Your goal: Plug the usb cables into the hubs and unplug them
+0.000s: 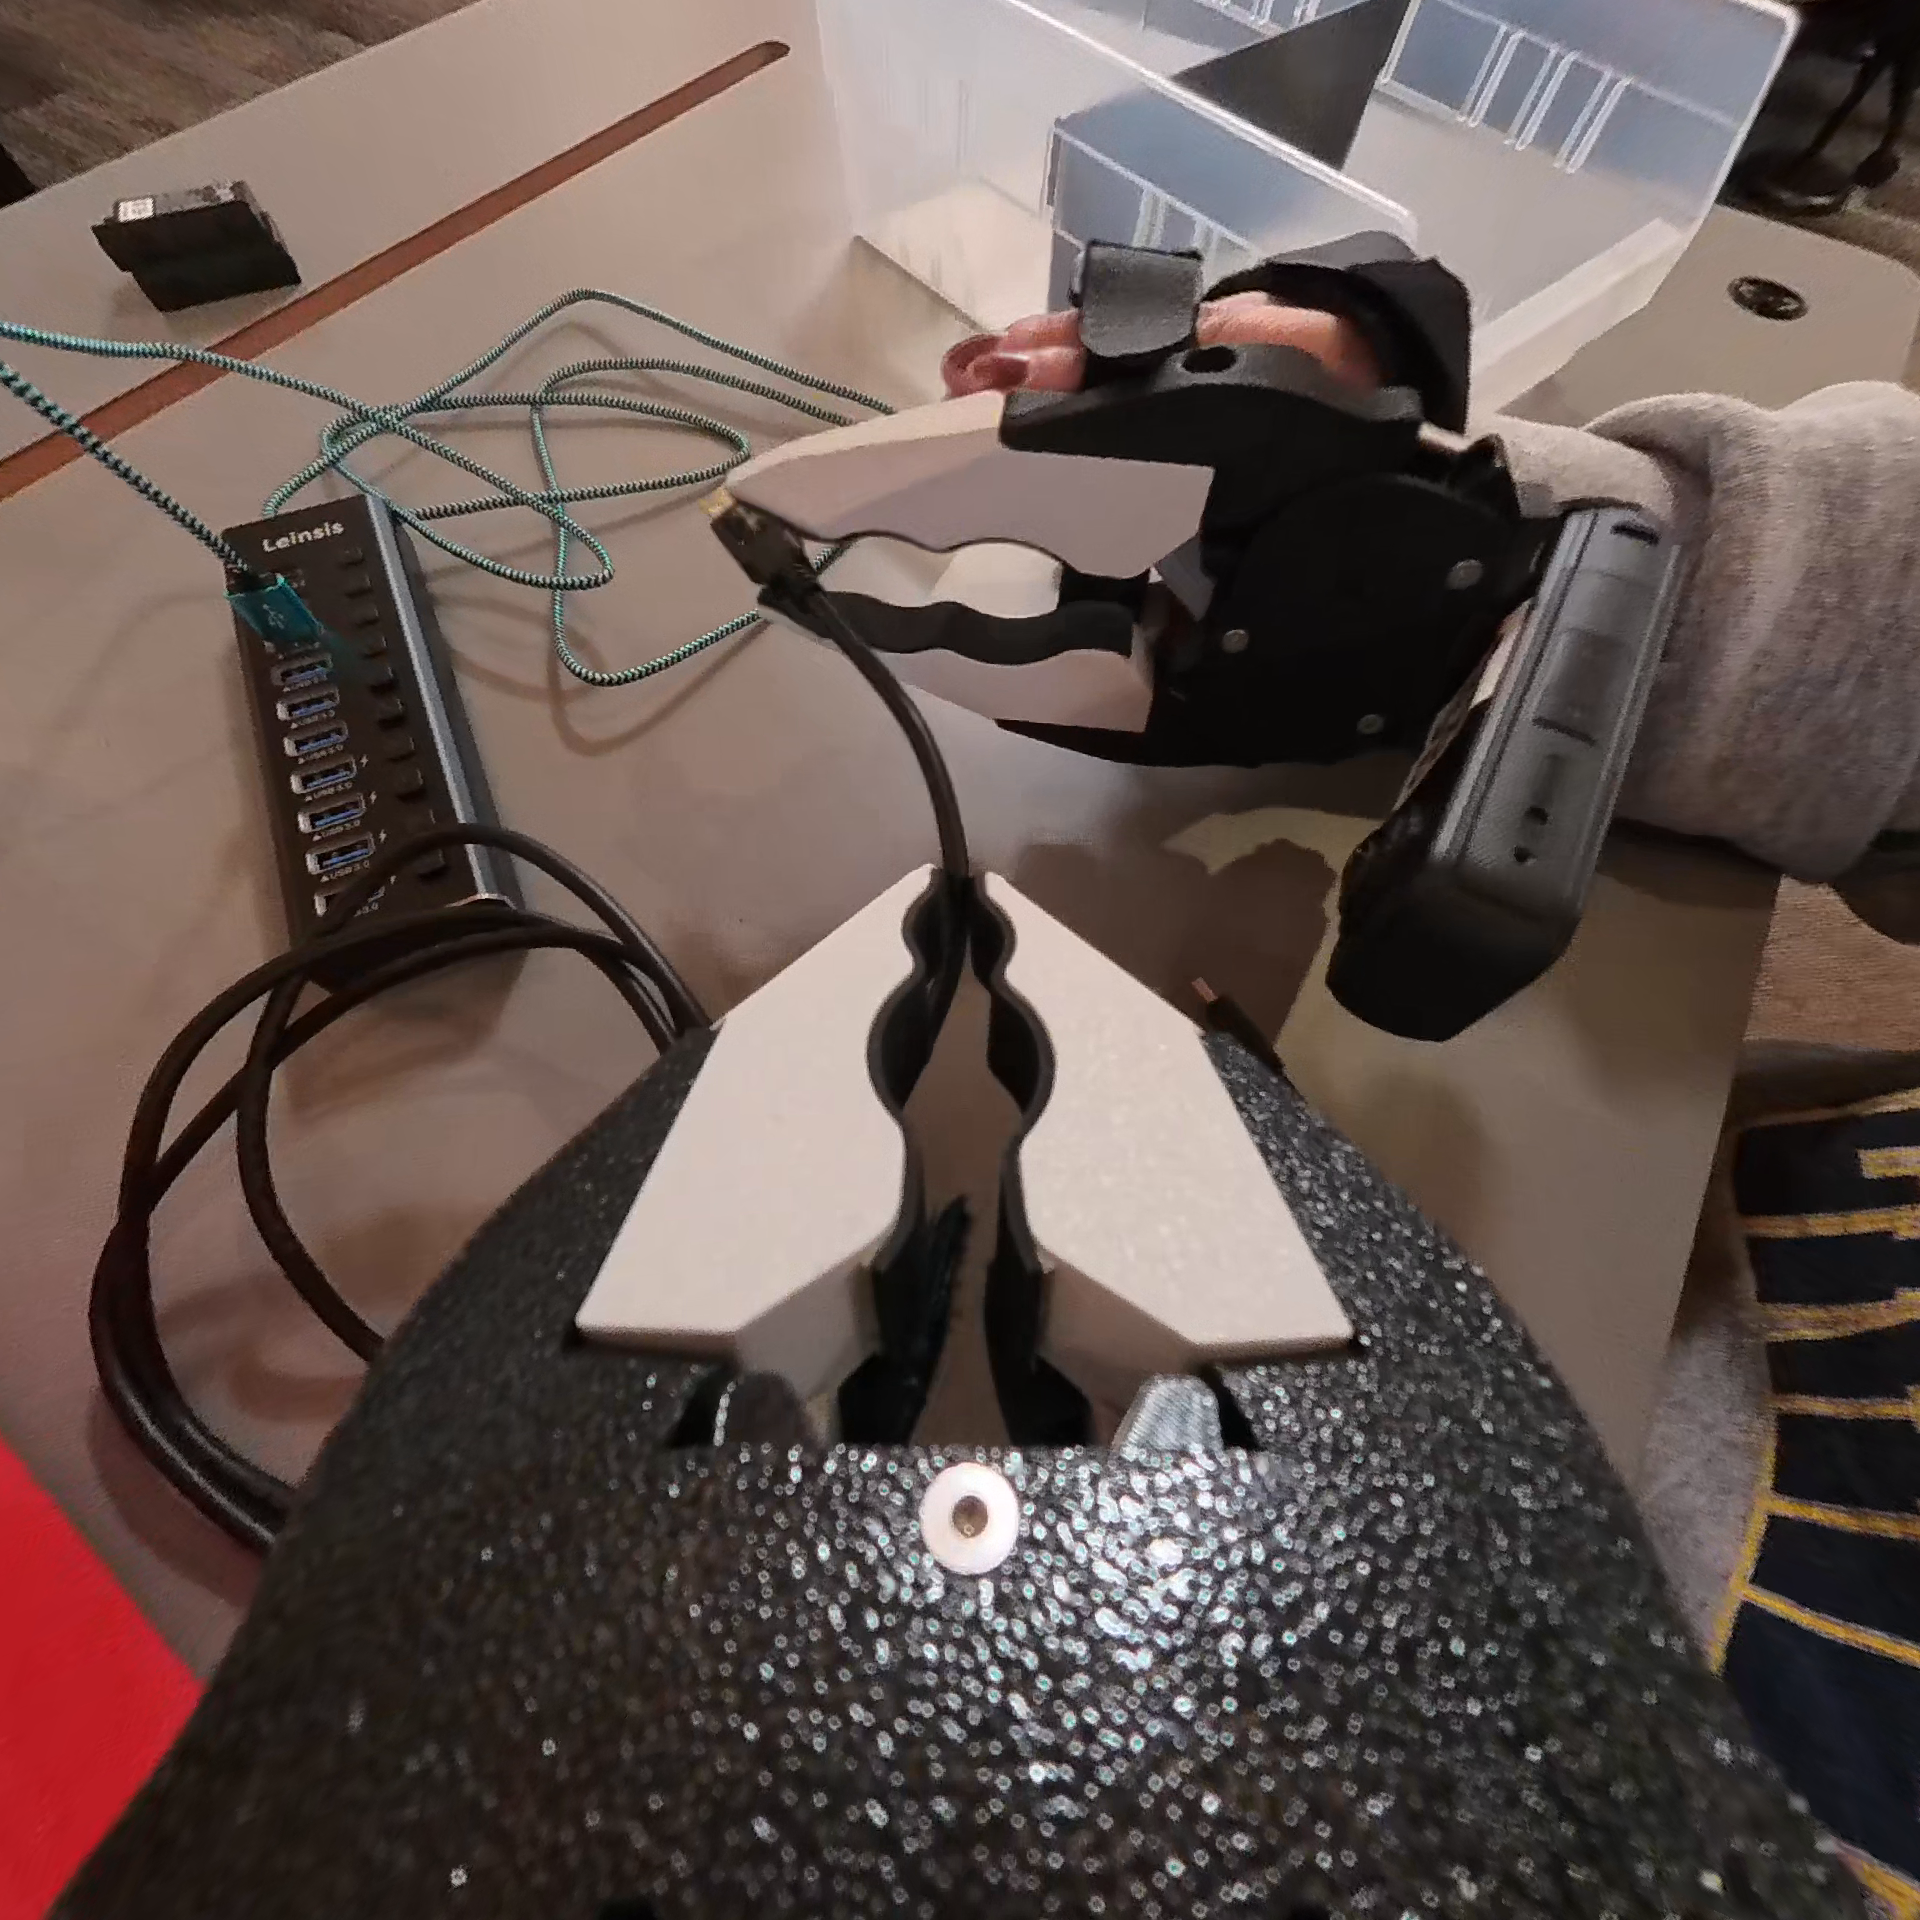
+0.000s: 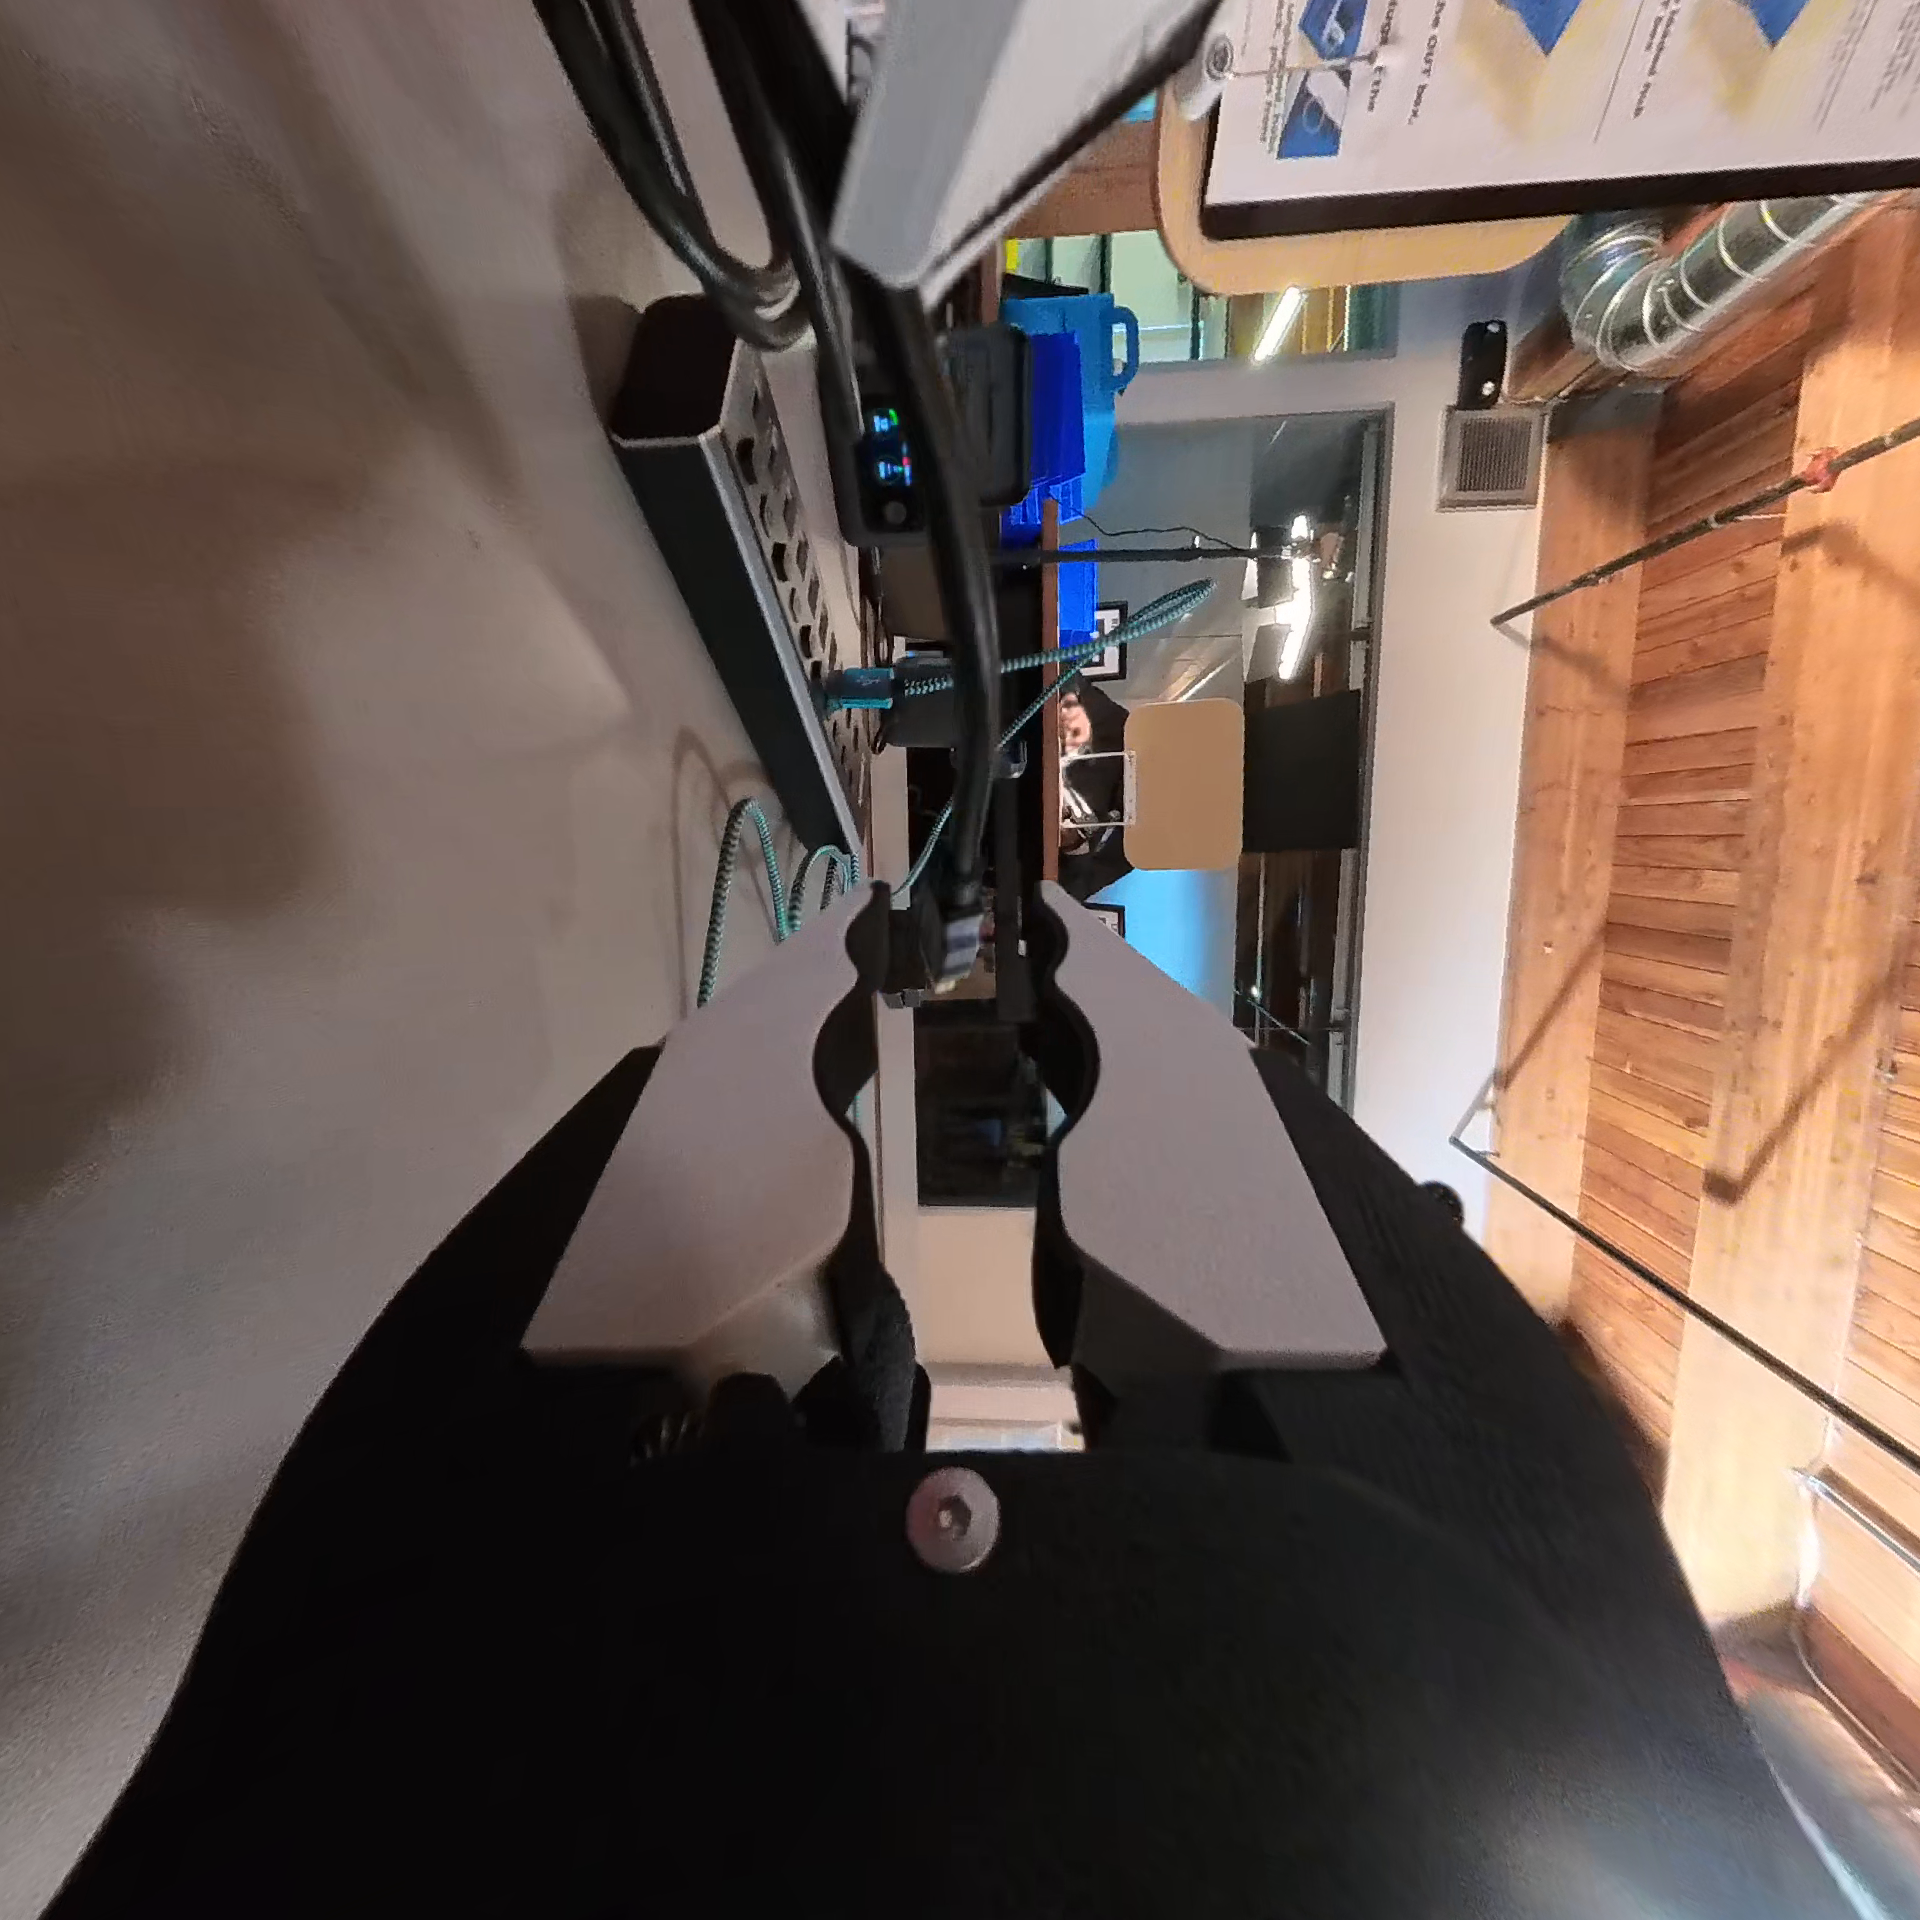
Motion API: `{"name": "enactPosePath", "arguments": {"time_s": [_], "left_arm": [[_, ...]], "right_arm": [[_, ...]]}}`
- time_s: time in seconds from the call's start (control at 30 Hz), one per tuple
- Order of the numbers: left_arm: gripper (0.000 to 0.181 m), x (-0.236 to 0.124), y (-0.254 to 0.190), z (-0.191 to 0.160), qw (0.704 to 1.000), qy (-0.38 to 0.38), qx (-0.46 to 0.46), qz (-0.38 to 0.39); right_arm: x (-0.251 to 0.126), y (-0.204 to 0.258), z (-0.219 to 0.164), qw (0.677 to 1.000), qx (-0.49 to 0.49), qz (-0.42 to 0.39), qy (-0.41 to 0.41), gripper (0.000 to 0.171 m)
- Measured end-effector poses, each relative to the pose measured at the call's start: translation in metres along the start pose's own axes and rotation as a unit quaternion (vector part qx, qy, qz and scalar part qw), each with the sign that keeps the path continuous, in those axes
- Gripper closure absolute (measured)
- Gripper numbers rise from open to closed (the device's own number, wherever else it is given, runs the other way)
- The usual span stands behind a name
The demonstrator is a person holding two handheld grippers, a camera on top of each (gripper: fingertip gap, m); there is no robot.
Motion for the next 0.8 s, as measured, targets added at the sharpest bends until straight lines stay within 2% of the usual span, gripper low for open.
{"name": "enactPosePath", "arguments": {"time_s": [0.07, 0.1, 0.17, 0.27, 0.33, 0.4, 0.47, 0.57, 0.63, 0.7, 0.73, 0.8], "left_arm": [[0.181, -0.001, -0.003, 0.001, 1.0, -0.002, 0.012, -0.004], [0.18, -0.003, -0.005, 0.001, 1.0, -0.004, 0.018, -0.005], [0.181, -0.006, -0.008, 0.004, 1.0, -0.01, 0.028, -0.001], [0.181, -0.018, -0.019, 0.019, 0.997, -0.067, 0.037, -0.012], [0.17, -0.033, -0.03, 0.037, 0.99, -0.135, 0.045, -0.023], [0.159, -0.054, -0.036, 0.056, 0.978, -0.203, 0.042, -0.033], [0.15, -0.08, -0.029, 0.07, 0.96, -0.278, 0.031, -0.003], [0.158, -0.114, -0.012, 0.077, 0.931, -0.363, 0.01, 0.041], [0.162, -0.123, 0.0, 0.074, 0.923, -0.38, -0.001, 0.067], [0.162, -0.121, 0.009, 0.068, 0.922, -0.379, -0.014, 0.079], [0.162, -0.118, 0.011, 0.065, 0.922, -0.378, -0.018, 0.082], [0.162, -0.11, 0.014, 0.06, 0.924, -0.374, -0.019, 0.083]], "right_arm": [[0.001, -0.001, 0.002, 1.0, 0.001, 0.0, -0.004, 0.153], [0.002, -0.002, 0.004, 1.0, 0.002, -0.002, -0.004, 0.165], [0.002, -0.007, 0.005, 1.0, 0.017, -0.007, -0.009, 0.166], [-0.001, -0.031, 0.008, 0.993, 0.11, -0.027, -0.045, 0.166], [-0.005, -0.057, 0.008, 0.969, 0.223, -0.038, -0.1, 0.166], [-0.008, -0.086, 0.006, 0.919, 0.354, -0.031, -0.171, 0.166], [-0.009, -0.111, 0.001, 0.837, 0.483, 0.0, -0.258, 0.166], [-0.007, -0.137, -0.004, 0.662, 0.633, 0.088, -0.392, 0.166], [-0.003, -0.147, -0.007, 0.512, 0.704, 0.156, -0.466, 0.166], [0.002, -0.154, -0.013, 0.329, 0.754, 0.212, -0.528, 0.166], [0.006, -0.155, -0.017, 0.249, 0.767, 0.23, -0.544, 0.166], [0.013, -0.153, -0.017, 0.122, 0.77, 0.285, -0.558, 0.166]]}}
Point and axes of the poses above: each gripper's, where its closed fingertips meet, x out along the fingers, z out of its top, y = z × x across the jaws, the point moved 6 cm from there along -x, back along the fingers, and after that the axes turned 2 degrees about -x, right-handed, at the moved point
